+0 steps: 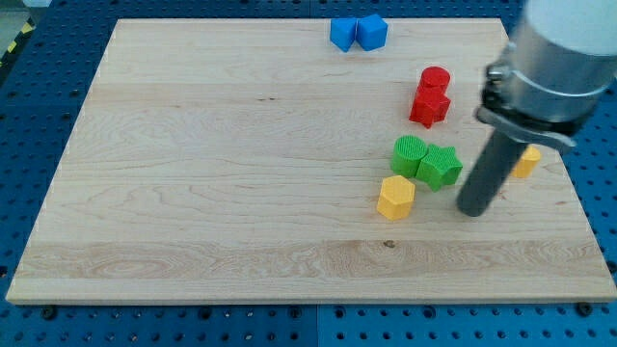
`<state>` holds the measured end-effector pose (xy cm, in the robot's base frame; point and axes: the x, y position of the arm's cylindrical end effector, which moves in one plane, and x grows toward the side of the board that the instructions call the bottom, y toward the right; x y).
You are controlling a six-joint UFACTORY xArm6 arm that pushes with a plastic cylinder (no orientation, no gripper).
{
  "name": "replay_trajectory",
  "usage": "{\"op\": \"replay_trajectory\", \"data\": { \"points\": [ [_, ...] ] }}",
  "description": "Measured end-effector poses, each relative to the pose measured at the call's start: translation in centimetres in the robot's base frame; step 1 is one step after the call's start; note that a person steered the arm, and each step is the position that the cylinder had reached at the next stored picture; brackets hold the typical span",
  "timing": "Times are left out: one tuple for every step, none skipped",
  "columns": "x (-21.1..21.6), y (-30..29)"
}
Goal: Push the yellow hexagon towards left
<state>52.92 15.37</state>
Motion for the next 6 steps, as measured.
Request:
{"op": "replay_trajectory", "data": {
  "points": [
    [0.1, -6.4],
    [0.1, -9.2],
    [2.5, -6.6],
    [5.5, 0.5],
    [5.3, 10.2],
    [5.4, 14.9]
  ]
}}
